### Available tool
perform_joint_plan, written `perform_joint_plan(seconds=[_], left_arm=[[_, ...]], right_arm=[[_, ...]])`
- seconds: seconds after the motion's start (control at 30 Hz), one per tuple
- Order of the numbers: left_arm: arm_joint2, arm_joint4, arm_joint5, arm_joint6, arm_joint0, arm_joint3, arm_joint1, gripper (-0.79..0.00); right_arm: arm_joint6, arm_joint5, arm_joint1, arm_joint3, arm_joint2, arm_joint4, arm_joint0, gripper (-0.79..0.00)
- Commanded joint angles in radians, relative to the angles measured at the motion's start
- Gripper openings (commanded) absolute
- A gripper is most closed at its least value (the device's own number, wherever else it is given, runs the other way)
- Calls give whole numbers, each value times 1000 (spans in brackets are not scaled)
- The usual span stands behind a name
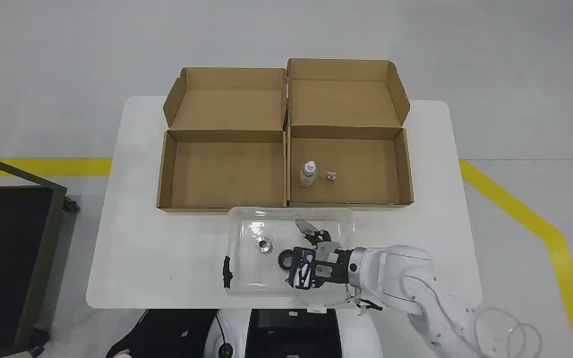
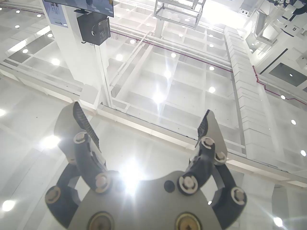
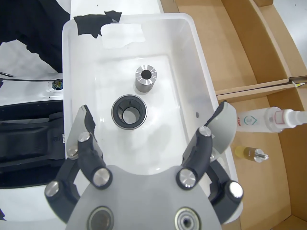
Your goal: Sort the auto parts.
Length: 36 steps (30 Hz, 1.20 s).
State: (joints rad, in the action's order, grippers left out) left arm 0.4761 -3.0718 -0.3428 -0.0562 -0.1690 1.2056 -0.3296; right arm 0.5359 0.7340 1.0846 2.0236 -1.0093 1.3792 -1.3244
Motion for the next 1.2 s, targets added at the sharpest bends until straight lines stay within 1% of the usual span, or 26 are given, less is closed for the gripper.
perform_joint_plan(seconds=[0.0, 0.1, 0.5, 0.77, 0.83, 0.87, 1.0, 1.03, 1.07, 1.17], left_arm=[[0, 0, 0, 0, 0, 0, 0, 0], [0, 0, 0, 0, 0, 0, 0, 0], [0, 0, 0, 0, 0, 0, 0, 0], [0, 0, 0, 0, 0, 0, 0, 0], [0, 0, 0, 0, 0, 0, 0, 0], [0, 0, 0, 0, 0, 0, 0, 0], [0, 0, 0, 0, 0, 0, 0, 0], [0, 0, 0, 0, 0, 0, 0, 0], [0, 0, 0, 0, 0, 0, 0, 0], [0, 0, 0, 0, 0, 0, 0, 0]], right_arm=[[-2, -3, 1, -12, 7, 4, 3, -37], [-14, -8, 3, -35, 22, 4, 10, -65], [-46, -17, 16, -134, 80, -3, 53, -108], [-62, -21, 25, -189, 113, -14, 80, -200], [-66, -19, 26, -201, 120, -21, 85, -363], [-67, -19, 27, -205, 122, -24, 87, -394], [-72, -16, 29, -221, 128, -31, 96, -434], [-72, -15, 29, -224, 129, -31, 98, -459], [-73, -15, 30, -226, 129, -32, 99, -493], [-69, -12, 29, -225, 128, -35, 104, -640]])
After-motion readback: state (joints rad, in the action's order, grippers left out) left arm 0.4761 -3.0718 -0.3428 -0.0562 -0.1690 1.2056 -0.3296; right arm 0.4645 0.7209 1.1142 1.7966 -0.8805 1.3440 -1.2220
